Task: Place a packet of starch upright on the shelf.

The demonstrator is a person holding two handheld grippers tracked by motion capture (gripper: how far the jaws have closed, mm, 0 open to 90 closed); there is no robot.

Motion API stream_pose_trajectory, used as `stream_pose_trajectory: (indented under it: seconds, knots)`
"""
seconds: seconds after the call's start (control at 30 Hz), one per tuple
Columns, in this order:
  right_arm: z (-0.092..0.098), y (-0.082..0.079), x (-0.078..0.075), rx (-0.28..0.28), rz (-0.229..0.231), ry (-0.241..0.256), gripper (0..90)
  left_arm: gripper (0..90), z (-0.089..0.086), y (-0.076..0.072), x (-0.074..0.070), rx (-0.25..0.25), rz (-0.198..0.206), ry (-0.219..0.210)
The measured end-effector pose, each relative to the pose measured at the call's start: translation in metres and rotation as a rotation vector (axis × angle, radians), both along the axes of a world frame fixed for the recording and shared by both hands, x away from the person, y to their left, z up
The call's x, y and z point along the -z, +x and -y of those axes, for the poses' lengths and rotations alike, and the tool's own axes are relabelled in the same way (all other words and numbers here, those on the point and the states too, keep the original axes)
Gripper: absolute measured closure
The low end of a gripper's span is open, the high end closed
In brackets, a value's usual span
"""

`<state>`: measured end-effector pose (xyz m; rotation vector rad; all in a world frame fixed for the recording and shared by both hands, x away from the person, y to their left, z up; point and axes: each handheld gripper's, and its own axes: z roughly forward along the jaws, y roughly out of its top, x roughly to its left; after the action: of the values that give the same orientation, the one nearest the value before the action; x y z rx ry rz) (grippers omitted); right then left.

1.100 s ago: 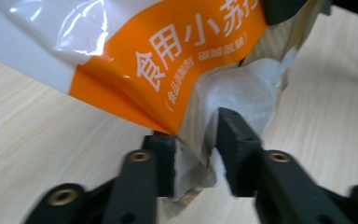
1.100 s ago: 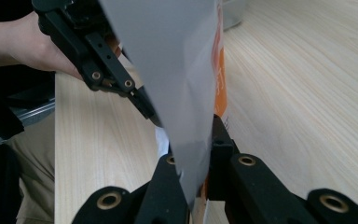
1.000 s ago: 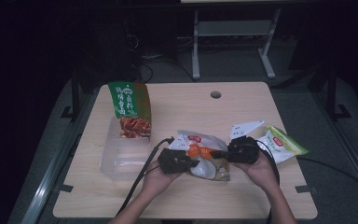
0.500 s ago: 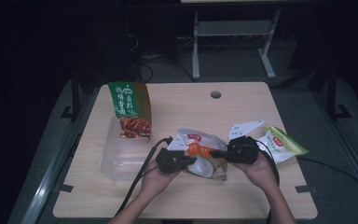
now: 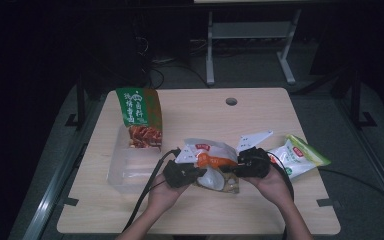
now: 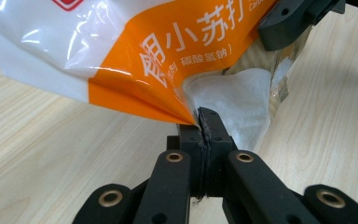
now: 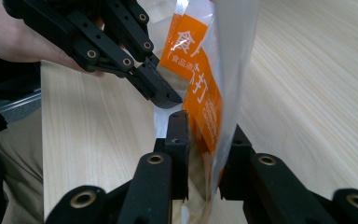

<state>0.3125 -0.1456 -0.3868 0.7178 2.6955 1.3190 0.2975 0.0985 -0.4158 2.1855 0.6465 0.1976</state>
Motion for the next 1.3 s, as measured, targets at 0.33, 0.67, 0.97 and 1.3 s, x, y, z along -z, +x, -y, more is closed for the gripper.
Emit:
stream_pose_trajectory:
  seconds: [0.33,0.67,0.97,1.3]
  knots:
    - [-0.003,0.0,0.003,-0.008,-0.015,0.023,89.5,83.7,-0.004,-0.006,0.001,-0.003,0.01,0.008]
    - [0.003,0.0,-0.002,0.002,-0.03,0.067,90.0,60.7,-0.017,-0.016,-0.005,-0.023,0.023,-0.016]
    - [0.011,0.0,-0.01,0.042,-0.027,0.09,90.0,51.0,-0.022,-0.028,-0.008,-0.005,0.036,-0.028]
    - [0.017,0.003,-0.016,0.071,-0.029,0.103,90.0,44.6,-0.035,-0.042,-0.006,0.03,0.019,-0.036]
